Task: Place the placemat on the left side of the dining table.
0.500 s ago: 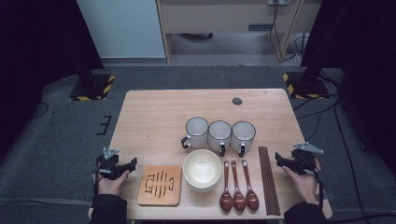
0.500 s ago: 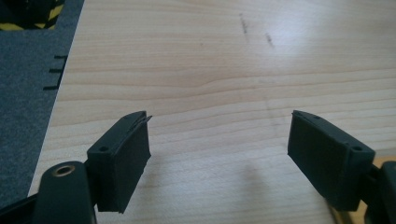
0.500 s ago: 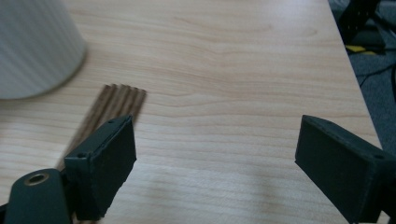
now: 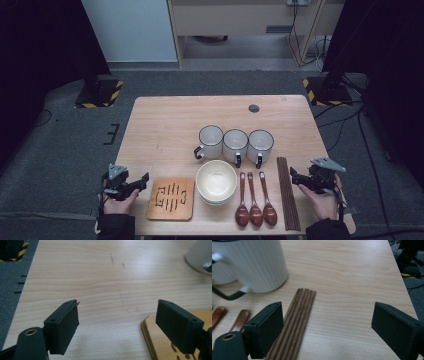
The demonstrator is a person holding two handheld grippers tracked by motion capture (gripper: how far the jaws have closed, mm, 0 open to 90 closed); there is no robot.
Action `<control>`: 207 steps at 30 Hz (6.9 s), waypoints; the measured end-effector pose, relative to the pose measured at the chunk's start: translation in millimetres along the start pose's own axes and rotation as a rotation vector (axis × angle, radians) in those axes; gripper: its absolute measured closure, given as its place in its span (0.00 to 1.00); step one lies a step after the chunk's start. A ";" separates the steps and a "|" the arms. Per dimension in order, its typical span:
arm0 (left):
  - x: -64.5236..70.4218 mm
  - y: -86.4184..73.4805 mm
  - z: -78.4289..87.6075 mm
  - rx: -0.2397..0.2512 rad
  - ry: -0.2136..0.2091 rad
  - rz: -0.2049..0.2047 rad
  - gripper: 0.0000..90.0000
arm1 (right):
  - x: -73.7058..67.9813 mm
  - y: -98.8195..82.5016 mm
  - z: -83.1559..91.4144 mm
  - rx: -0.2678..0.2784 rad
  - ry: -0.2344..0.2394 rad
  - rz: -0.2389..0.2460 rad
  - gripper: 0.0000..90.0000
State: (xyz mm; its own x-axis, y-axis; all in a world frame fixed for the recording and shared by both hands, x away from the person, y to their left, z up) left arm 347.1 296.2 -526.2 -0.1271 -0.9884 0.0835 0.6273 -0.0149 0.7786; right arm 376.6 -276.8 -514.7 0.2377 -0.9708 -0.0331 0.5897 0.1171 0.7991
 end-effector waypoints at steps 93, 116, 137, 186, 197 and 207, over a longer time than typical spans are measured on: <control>56.1 -39.2 16.1 -0.162 -0.165 -0.169 0.56 | -197.6 -41.6 36.1 -0.054 0.365 0.175 0.29; 64.8 -44.9 22.6 -0.184 -0.205 -0.193 0.57 | -226.3 -51.0 38.4 -0.067 0.389 0.168 0.37; 58.9 -38.0 22.9 -0.108 -0.206 -0.162 0.53 | -260.2 -64.4 33.8 -0.057 0.421 0.121 0.45; 56.4 -36.0 15.3 -0.083 -0.216 -0.164 0.44 | -311.9 -70.7 6.6 -0.015 0.442 0.122 0.64; 56.9 -34.1 16.8 -0.070 -0.246 -0.136 0.42 | -311.9 -71.7 6.4 -0.011 0.453 0.123 0.66; 56.2 -32.1 17.4 -0.057 -0.269 -0.102 0.40 | -312.0 -72.5 6.5 -0.010 0.463 0.125 0.68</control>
State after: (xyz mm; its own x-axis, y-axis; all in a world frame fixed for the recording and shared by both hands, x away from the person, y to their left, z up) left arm 306.5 243.7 -535.7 -0.3859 -0.9060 0.1740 0.6423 -0.1284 0.7556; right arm 254.7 16.2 -558.3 0.6248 -0.7539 -0.2031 0.5417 0.2313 0.8081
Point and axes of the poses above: each handheld gripper's, and its own axes: z roughly backward along the jaws, y roughly out of its top, x roughly to its right, the point moved 4 cm from there along -z, roughly forward along the jaws, and after that the axes turned 3 degrees about y, right-handed, at the moved point
